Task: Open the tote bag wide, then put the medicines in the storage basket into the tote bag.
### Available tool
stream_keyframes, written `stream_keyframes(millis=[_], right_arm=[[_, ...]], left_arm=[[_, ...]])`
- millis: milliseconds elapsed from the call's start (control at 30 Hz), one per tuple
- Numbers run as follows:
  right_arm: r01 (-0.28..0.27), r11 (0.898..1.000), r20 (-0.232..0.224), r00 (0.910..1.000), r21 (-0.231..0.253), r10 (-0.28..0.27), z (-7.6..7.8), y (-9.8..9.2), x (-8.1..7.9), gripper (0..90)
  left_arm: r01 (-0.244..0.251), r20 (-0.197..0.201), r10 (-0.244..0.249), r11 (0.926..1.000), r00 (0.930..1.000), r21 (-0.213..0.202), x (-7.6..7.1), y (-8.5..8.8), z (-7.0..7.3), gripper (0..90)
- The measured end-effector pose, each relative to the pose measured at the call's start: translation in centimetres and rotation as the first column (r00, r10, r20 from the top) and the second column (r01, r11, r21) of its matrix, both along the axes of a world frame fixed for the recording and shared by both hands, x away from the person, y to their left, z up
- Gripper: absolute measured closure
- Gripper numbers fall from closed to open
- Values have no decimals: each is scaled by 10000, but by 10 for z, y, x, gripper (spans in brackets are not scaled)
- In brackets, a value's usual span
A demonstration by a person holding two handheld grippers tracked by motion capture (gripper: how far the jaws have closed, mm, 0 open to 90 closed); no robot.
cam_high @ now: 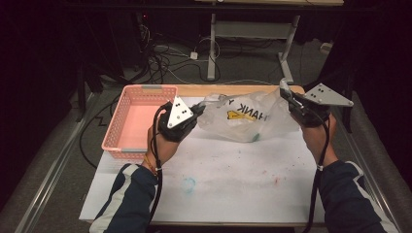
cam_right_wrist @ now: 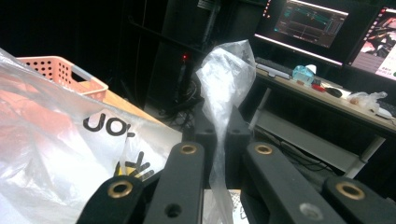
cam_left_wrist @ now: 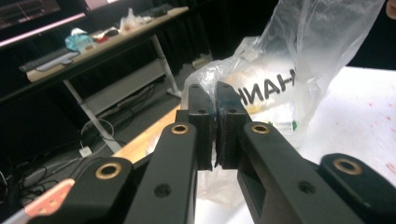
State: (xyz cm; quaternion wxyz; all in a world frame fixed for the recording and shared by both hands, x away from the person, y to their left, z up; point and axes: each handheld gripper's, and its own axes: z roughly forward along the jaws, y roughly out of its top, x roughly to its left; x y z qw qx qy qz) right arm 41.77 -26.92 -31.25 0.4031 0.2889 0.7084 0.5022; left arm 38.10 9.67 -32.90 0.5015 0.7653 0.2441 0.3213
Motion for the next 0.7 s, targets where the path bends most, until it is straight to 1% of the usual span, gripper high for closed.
stream_keyframes(millis=[100,167,300,367,433,533,633,700], right_arm=[[122,9999,1,9999,-42,-122,2,1,5,897],[171,9998,-113,9998,-34,-171,3,2,9,897],[260,9997,-342,9991,-50,-261,6,4,18,897],[279,9996,-448,9986,4,-278,7,4,23,897],[360,9994,-507,9981,-19,-360,7,5,27,897],[441,9990,-581,9973,10,-439,7,5,34,896],[479,9986,-681,9966,221,-463,9,4,38,897],[460,9978,-628,9971,475,-429,11,4,35,897]], left_arm=[[-46,55,47,9999,10000,-124,7,-3,3,846],[-69,117,70,9999,9999,-77,12,-7,4,845],[-220,2,220,9997,9998,-54,27,-13,10,844],[-307,-50,306,9995,9995,-112,35,-16,13,845],[-397,-17,397,9992,9992,-5,42,-18,17,845],[-430,-5,430,9988,9991,-220,50,-19,21,845],[-433,41,434,9985,9990,-327,51,-20,26,845],[-403,256,414,9984,9988,-402,46,-20,31,847]])
